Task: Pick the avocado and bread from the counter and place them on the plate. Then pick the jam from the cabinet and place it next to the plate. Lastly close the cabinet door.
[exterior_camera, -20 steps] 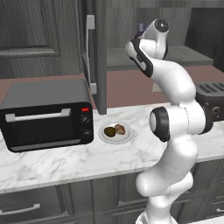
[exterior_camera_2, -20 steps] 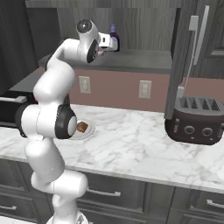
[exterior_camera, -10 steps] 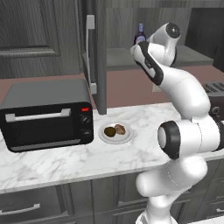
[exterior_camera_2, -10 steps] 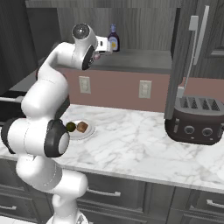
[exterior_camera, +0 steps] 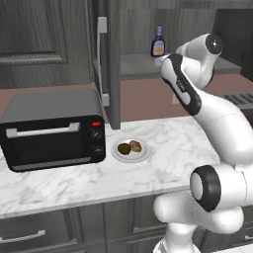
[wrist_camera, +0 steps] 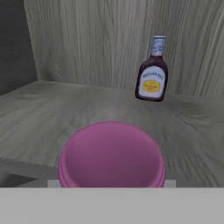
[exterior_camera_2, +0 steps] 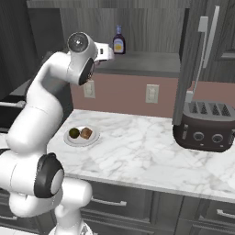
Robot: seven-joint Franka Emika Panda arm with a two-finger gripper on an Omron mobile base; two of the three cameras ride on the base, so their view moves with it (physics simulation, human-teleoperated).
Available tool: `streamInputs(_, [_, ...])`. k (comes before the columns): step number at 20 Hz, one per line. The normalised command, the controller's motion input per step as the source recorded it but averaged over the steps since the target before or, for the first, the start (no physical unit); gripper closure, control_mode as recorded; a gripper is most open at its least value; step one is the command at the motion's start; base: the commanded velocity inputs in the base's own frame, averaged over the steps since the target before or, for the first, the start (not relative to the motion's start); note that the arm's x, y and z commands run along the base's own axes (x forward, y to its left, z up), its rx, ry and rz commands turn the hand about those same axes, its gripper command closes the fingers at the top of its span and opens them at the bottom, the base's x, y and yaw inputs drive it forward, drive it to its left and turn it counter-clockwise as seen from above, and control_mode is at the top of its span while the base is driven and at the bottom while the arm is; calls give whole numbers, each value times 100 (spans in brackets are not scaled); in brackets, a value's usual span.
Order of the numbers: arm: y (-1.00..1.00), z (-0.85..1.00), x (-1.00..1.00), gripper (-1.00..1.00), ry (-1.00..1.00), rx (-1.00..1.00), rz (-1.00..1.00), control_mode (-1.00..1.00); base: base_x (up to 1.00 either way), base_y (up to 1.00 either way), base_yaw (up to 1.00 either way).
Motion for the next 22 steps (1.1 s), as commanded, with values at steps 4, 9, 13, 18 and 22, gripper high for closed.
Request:
streamInputs(4, [0,15,-71,100,-4,0,3,-100,0,0,0])
streamInputs(9, [0,5,-68,100,-2,0,3,-100,0,0,0])
streamInputs(13, [0,0,-62,100,-1,0,2,-100,0,0,0])
streamInputs(18, [0,-2,-48,100,0,0,2,-100,0,0,0])
streamInputs(22, [0,-26,-28,100,0,0,2,-100,0,0,0])
